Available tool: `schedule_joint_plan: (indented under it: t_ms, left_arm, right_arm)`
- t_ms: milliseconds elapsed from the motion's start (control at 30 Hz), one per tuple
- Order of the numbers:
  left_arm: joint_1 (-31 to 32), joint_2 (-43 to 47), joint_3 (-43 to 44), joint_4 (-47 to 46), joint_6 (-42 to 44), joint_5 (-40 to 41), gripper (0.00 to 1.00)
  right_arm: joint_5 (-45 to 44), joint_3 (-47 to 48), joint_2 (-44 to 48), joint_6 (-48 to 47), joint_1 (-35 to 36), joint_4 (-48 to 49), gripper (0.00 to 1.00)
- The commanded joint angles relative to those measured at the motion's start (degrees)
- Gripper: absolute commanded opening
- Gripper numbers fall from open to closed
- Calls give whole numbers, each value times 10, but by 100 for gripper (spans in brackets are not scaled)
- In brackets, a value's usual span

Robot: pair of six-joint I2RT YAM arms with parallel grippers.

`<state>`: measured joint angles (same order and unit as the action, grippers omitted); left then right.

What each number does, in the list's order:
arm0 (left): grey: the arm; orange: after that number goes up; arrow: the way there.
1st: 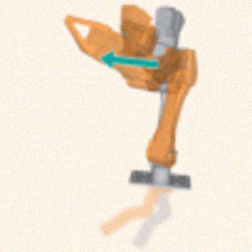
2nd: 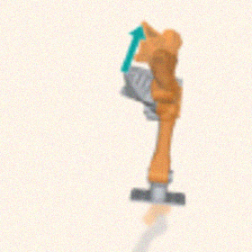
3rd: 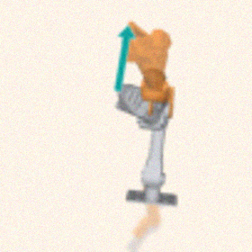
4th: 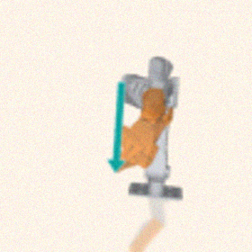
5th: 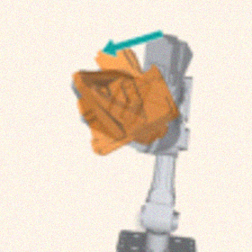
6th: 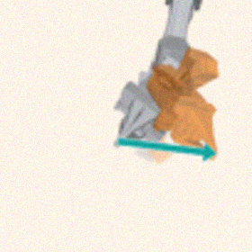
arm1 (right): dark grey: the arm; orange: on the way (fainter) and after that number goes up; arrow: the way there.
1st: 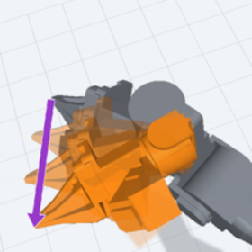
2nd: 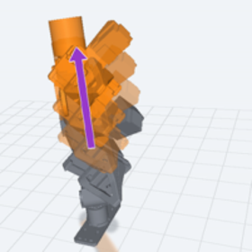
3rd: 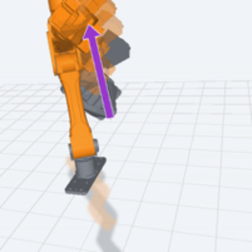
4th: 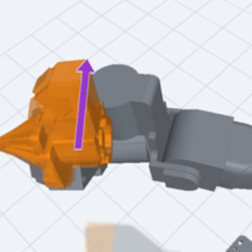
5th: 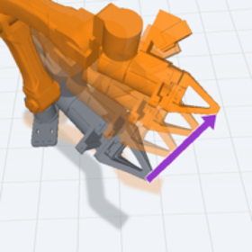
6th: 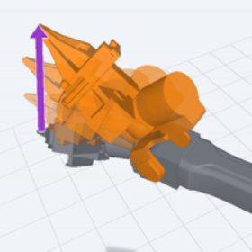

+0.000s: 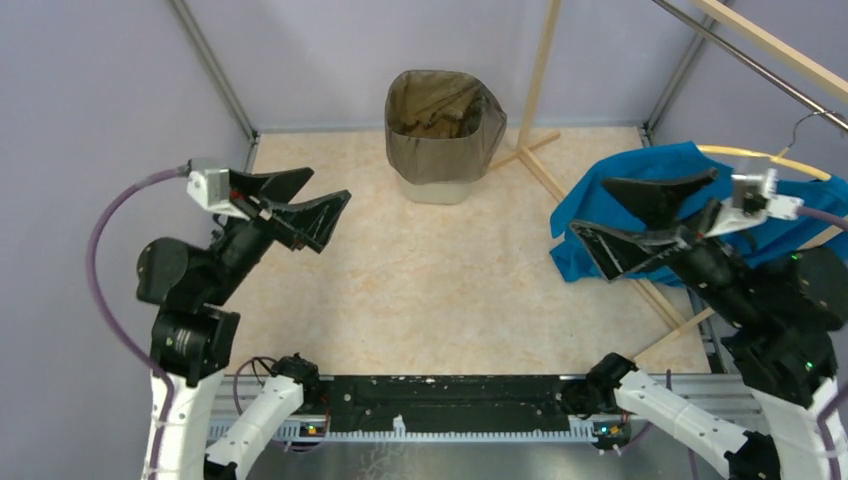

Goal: Put the trash bags into the trash bin

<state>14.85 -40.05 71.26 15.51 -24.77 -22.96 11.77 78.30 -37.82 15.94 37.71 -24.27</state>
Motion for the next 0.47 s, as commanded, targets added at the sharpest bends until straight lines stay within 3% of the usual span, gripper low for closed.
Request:
schedule_joint_plan:
  t_ms: [0, 267, 333, 433]
  left_arm:
    - [-3, 25, 19, -3, 43, -4, 99]
    - [-3, 29, 33, 4, 53, 7, 99]
    - [-3, 28, 31, 4, 53, 5, 99]
    - [-3, 26, 31, 3, 53, 3, 99]
  right_arm:
    - [-79, 20, 13, -17, 0, -52, 99]
    - [-127, 13, 37, -16, 0, -41, 99]
    - [-92, 7, 35, -28, 0, -38, 99]
    - [-110, -10, 47, -10, -1, -14, 99]
